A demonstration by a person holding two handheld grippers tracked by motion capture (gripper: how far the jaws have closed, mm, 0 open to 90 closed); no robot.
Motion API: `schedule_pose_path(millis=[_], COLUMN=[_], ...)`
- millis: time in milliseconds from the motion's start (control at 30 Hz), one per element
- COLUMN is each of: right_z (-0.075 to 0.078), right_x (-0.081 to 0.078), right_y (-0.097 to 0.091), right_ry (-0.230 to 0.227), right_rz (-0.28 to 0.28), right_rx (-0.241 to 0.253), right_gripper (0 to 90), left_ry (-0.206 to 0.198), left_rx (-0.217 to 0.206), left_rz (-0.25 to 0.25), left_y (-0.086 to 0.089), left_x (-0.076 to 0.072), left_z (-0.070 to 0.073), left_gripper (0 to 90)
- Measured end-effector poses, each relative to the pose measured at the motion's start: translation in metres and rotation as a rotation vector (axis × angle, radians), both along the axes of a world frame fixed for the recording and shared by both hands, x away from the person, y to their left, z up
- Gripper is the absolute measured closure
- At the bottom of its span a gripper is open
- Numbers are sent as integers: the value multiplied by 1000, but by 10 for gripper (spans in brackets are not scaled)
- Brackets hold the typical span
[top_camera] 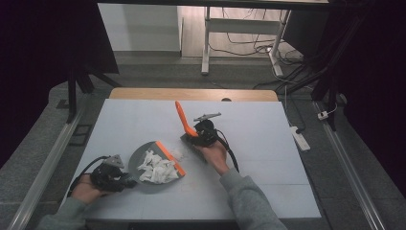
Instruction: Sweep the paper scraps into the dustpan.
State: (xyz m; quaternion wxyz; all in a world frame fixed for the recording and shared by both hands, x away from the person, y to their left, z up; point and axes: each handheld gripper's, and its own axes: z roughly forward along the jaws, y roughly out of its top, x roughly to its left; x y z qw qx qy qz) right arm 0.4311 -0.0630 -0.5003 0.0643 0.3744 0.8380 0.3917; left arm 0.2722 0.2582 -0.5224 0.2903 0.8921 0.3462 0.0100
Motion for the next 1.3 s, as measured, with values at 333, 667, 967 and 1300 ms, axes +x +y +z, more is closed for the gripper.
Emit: schedule_pose_path(millis=[333, 667, 967, 1300], right_z=[-5, -6, 12, 39], right_x=[-2, -26, -56, -43], right_y=[7, 44, 71, 38], right_ry=[21, 13, 15, -34], right_rz=[16, 106, 249, 165], right_rx=[4, -8, 49, 109], right_gripper=[703, 703, 703, 703], left_ry=[3, 5, 6, 9], left_rx=[0, 7, 7, 10], left_rz=[-3, -5, -2, -2], left_y=[0, -3, -3, -3], left_x=[0, 0, 0, 1], left_z=[0, -1, -1, -2], left_gripper=[614, 613, 613, 613])
